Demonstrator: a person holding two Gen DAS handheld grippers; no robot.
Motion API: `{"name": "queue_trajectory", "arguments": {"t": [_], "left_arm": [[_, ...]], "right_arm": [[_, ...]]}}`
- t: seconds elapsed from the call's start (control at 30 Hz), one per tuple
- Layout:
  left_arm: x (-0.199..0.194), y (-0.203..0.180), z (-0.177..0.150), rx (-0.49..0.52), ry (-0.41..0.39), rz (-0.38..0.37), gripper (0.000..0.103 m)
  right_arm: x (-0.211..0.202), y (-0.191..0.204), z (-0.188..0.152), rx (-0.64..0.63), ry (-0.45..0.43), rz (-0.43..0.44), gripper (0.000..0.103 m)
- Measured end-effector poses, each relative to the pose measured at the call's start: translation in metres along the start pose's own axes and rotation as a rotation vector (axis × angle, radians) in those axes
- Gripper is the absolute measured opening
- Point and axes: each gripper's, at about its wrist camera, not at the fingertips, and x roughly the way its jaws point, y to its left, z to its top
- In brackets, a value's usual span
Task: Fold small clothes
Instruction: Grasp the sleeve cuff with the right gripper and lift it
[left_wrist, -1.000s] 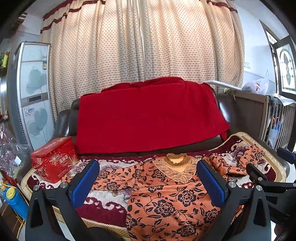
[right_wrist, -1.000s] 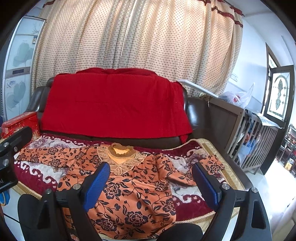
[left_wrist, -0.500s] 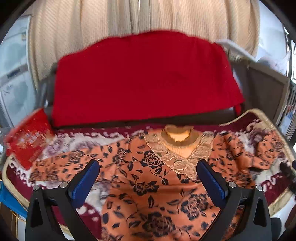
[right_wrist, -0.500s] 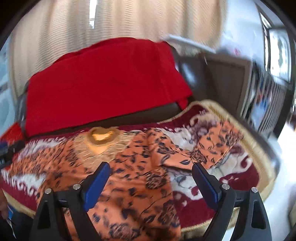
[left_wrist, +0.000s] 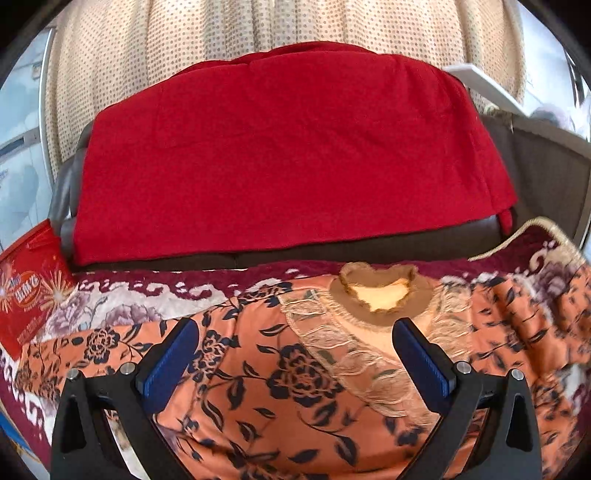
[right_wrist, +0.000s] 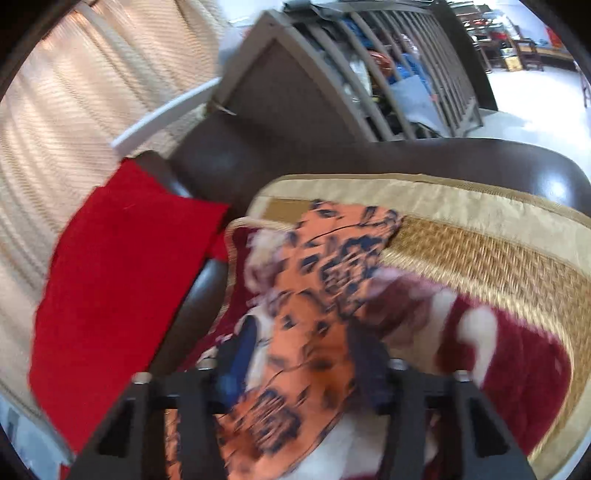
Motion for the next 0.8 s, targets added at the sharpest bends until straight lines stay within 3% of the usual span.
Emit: {"name": "queue_trajectory", "arguments": {"t": [0.3, 0.43, 0.7, 0.8], "left_arm": [[0.025, 0.019, -0.01, -0.033, 0.032, 0.039, 0.103], [0.03, 0.022, -0.01, -0.046, 0.039, 0.046, 0.103], [0.034, 0.029, -0.013, -0.048, 0.03, 0.075, 0.103], [0.033, 0.036, -0.013, -0.063, 0.026, 0.082, 0.103]], "right_arm": [[0.052, -0.01, 0.025, 0.03, 0.003, -0.073, 0.035], [0.068, -0.013, 0.03, 0.027, 0.008, -0.034, 0.008], [0.036, -0.002, 0.03, 0.078, -0.055, 0.201, 0.005], [0.03, 0.005, 0.026, 0.033, -0.024, 0.046, 0.01]]}}
